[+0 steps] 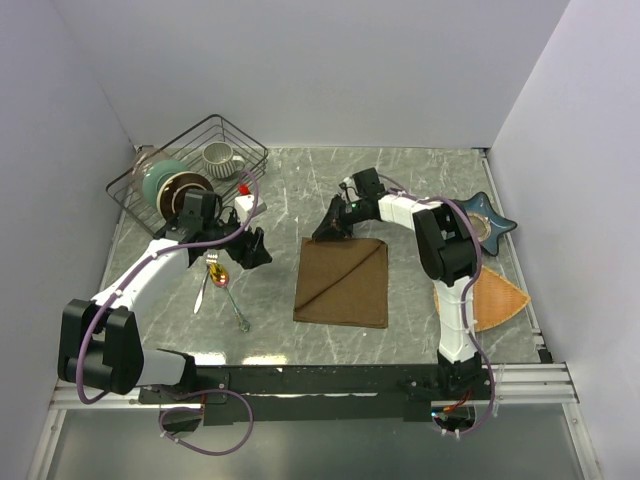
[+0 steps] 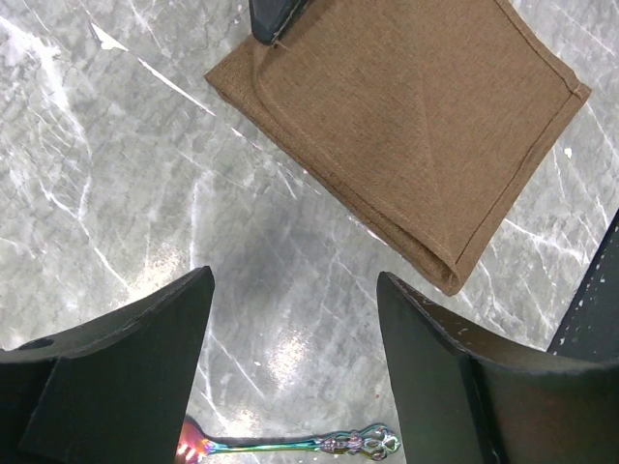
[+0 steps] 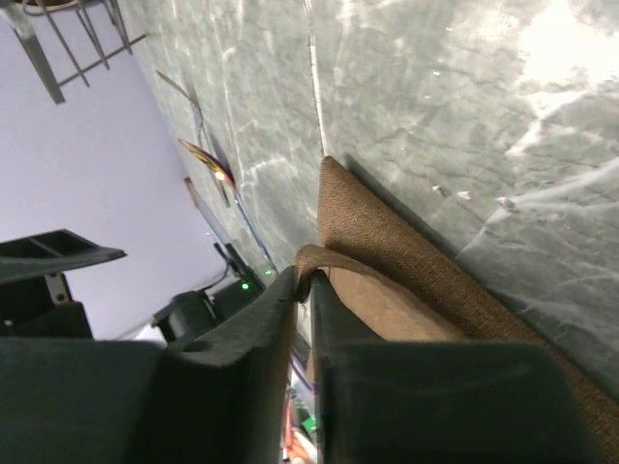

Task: Fold the napkin into a case and place the utensils inside
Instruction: Fold the top corner of the square-folded napkin into a folded napkin, then smooth out the upper triangle-folded napkin at the center of the board.

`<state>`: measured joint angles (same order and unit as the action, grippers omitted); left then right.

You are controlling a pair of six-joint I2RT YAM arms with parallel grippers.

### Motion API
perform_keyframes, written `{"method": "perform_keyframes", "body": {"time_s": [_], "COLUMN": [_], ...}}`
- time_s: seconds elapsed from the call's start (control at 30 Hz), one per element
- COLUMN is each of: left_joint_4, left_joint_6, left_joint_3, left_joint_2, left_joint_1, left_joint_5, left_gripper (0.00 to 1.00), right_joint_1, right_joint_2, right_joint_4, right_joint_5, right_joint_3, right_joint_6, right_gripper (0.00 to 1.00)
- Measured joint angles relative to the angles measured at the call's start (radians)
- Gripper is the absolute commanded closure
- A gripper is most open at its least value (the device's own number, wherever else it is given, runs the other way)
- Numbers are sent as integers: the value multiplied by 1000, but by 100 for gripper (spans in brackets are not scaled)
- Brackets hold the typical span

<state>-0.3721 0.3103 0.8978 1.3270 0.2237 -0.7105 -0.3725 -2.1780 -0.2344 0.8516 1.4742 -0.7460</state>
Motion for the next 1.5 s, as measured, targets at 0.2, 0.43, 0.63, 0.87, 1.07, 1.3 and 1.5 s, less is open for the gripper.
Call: {"method": "perform_keyframes", "body": {"time_s": [0.2, 0.43, 0.63, 0.87, 1.07, 1.3, 1.5], "left_joint_4": [1, 11, 42, 97, 113, 127, 132], "left_joint_6": [-22, -46, -69, -90, -92, -92, -91], "left_joint_3": [0, 0, 0, 0, 0, 16, 33], "left_joint_2": [0, 0, 27, 106, 190, 261, 300], "left_joint_1": [0, 1, 45, 179, 270, 313, 328], "left_joint_5": [-2, -42, -60, -50, -13, 36, 61], "left_gripper": [24, 28, 33, 43, 47, 51, 50], "right_joint_1": [6, 59, 146, 217, 216, 233, 236], "right_joint_2": [10, 134, 261, 281, 273, 267, 273], "right_joint_4": [-14, -162, -316, -397, -406, -411, -386], "right_joint_5": [8, 14, -29, -149, -220, -203, -129], "right_joint_3": [-14, -42, -48, -137, -142, -142, -139], "right_joint_6": [12, 149, 337, 438, 457, 475, 444], "right_gripper": [50, 45, 49, 54, 59, 60, 62]}}
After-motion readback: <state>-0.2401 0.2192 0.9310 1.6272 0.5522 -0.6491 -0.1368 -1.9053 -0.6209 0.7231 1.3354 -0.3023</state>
